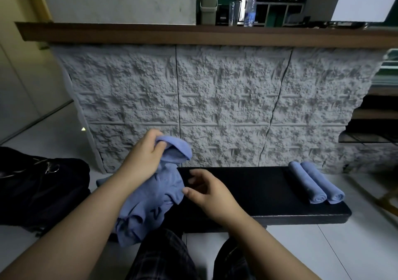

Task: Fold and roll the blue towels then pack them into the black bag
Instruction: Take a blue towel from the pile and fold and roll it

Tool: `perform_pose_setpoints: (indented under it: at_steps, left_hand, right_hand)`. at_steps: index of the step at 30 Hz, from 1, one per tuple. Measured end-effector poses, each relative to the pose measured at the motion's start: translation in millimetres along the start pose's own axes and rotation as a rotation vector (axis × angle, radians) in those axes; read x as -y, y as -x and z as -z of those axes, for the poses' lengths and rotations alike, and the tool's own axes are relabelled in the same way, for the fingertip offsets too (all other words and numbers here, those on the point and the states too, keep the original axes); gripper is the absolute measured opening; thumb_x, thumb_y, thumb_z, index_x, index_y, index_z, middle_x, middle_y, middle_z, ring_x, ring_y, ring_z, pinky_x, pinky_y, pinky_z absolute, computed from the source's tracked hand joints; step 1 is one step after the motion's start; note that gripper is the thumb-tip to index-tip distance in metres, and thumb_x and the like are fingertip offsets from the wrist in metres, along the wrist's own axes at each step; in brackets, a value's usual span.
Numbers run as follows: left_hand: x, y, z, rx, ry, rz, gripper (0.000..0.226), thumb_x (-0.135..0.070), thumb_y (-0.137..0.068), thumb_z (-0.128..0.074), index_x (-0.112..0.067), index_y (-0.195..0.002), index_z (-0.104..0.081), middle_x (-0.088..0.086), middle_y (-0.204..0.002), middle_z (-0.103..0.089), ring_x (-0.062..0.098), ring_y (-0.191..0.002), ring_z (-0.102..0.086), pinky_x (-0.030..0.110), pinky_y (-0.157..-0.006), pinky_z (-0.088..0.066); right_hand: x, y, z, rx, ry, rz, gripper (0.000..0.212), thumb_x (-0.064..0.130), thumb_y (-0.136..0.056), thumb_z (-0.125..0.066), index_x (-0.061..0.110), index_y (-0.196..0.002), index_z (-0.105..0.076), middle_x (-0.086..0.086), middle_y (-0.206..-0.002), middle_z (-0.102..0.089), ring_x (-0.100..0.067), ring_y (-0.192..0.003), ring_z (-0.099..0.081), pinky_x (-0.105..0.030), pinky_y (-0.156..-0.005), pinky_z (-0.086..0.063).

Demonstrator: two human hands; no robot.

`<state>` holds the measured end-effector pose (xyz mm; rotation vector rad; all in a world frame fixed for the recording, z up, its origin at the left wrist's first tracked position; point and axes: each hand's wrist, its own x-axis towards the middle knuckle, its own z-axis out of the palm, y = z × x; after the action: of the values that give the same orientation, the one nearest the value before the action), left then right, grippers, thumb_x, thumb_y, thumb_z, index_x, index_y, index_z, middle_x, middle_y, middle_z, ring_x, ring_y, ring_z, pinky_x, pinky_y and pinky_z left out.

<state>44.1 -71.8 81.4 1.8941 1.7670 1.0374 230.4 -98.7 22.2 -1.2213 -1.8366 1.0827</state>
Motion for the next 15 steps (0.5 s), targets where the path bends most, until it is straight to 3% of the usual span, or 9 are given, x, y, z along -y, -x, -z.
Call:
perform_pose_setpoints:
  at_steps: [3, 7, 9, 11, 13, 14, 15]
  left_hand:
    - [-39.8, 6.0, 7.4, -0.01, 0.049, -0.214, 0.011, -0.019, -0.093, -0.053, -0.018, -0.085, -0.046, -0.002, -0.075, -0.052, 0.013, -0.071, -0.051, 0.031, -0.063, -0.038]
    - [-84.4, 13.7, 18.6, 0.05, 0.15, -0.382, 0.018, -0.014, -0.088, -0.062, -0.028, -0.078, -0.058, -0.008, -0.073, -0.06, 0.003, -0.068, -0.053, 0.022, -0.064, -0.042]
    - [-102.1, 18.2, 20.6, 0.096, 0.176, -0.441, 0.023, -0.011, -0.085, -0.065, -0.032, -0.077, -0.061, -0.013, -0.073, -0.063, -0.002, -0.067, -0.054, 0.015, -0.063, -0.042]
    - [-114.3, 21.8, 19.6, 0.153, 0.184, -0.477, 0.028, -0.005, -0.082, -0.066, -0.033, -0.078, -0.062, -0.012, -0.077, -0.065, -0.004, -0.073, -0.057, 0.012, -0.068, -0.044]
    - [-120.3, 24.2, 15.5, 0.18, 0.183, -0.496, 0.03, -0.004, -0.08, -0.068, -0.034, -0.081, -0.063, -0.009, -0.087, -0.065, 0.0, -0.083, -0.06, 0.017, -0.075, -0.047]
    - [-121.6, 25.5, 13.2, 0.182, 0.172, -0.499, 0.027, -0.007, -0.08, -0.069, -0.033, -0.084, -0.063, -0.009, -0.089, -0.065, 0.002, -0.086, -0.06, 0.019, -0.078, -0.047]
    - [-121.6, 27.1, 11.1, 0.174, 0.147, -0.505, 0.024, -0.008, -0.08, -0.07, -0.03, -0.087, -0.062, -0.008, -0.091, -0.064, 0.004, -0.088, -0.06, 0.02, -0.078, -0.047]
  right_hand:
    - [25.4, -2.8, 3.0, -0.095, -0.138, 0.058, 0.06, 0.026, -0.086, -0.068, 0.021, -0.136, -0.037, 0.017, -0.12, -0.044, -0.007, -0.112, -0.054, -0.01, -0.084, -0.044]
    - [47.1, -5.9, 22.3, -0.422, -0.208, 0.108, 0.048, 0.025, -0.083, -0.071, 0.022, -0.115, -0.035, 0.006, -0.116, -0.047, 0.004, -0.09, -0.056, -0.025, -0.088, -0.047]
    - [51.7, -4.9, 33.5, -0.455, -0.255, 0.124, 0.066, 0.032, -0.075, -0.074, 0.024, -0.124, -0.032, 0.002, -0.122, -0.048, -0.007, -0.099, -0.059, -0.034, -0.092, -0.049]
    - [53.3, -2.7, 43.2, -0.396, -0.23, 0.149, 0.078, 0.038, -0.065, -0.072, 0.028, -0.133, -0.035, 0.002, -0.123, -0.052, -0.008, -0.106, -0.057, -0.031, -0.089, -0.05]
    - [54.8, 2.9, 49.6, -0.297, -0.176, 0.202, 0.045, 0.027, -0.071, -0.066, 0.018, -0.114, -0.056, 0.006, -0.097, -0.061, 0.002, -0.082, -0.057, -0.022, -0.071, -0.046]
    - [56.7, 5.4, 52.6, -0.278, -0.151, 0.215, 0.022, 0.019, -0.077, -0.062, 0.019, -0.099, -0.061, 0.009, -0.081, -0.061, 0.006, -0.068, -0.053, -0.019, -0.064, -0.043]
    - [59.4, 9.2, 55.0, -0.295, -0.135, 0.212, 0.011, 0.011, -0.082, -0.058, 0.021, -0.087, -0.06, 0.01, -0.071, -0.058, 0.008, -0.06, -0.049, -0.016, -0.059, -0.041]
